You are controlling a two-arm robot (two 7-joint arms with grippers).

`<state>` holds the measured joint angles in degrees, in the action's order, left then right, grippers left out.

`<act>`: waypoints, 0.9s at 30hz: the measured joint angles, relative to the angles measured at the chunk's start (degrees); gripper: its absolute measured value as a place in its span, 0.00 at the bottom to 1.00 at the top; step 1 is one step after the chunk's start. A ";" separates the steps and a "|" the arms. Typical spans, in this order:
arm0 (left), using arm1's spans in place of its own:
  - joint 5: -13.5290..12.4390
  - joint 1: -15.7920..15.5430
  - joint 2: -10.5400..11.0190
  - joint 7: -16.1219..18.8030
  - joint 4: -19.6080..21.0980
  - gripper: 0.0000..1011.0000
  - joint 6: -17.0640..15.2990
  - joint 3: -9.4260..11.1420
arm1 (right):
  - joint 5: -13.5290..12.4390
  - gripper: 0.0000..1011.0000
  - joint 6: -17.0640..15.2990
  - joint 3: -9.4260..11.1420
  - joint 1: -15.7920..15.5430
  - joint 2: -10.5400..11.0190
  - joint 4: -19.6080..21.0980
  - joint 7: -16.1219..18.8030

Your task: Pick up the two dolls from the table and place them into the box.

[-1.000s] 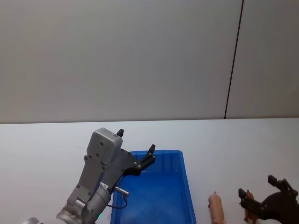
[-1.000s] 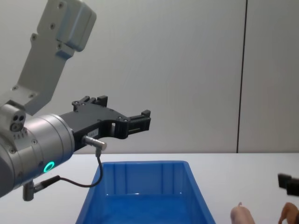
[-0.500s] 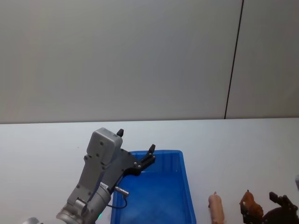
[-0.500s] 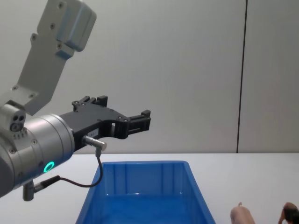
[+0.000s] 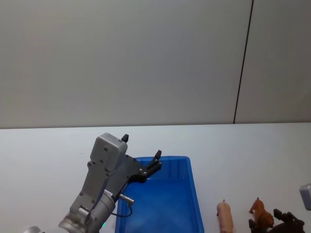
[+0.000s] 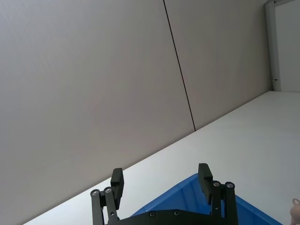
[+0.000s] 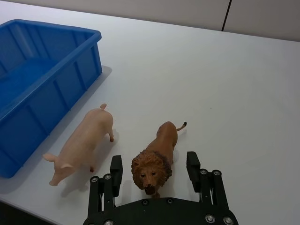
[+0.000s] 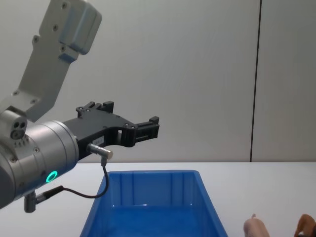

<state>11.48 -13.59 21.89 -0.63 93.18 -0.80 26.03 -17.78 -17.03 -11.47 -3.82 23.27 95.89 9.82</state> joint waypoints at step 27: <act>0.00 0.00 0.00 0.00 0.00 0.99 0.00 0.00 | 1.88 0.42 5.26 -0.50 2.45 -2.16 0.16 -0.77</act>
<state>11.48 -13.58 21.89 -0.63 93.17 -0.80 26.03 -15.90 -11.77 -11.97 -1.37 21.11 96.05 9.04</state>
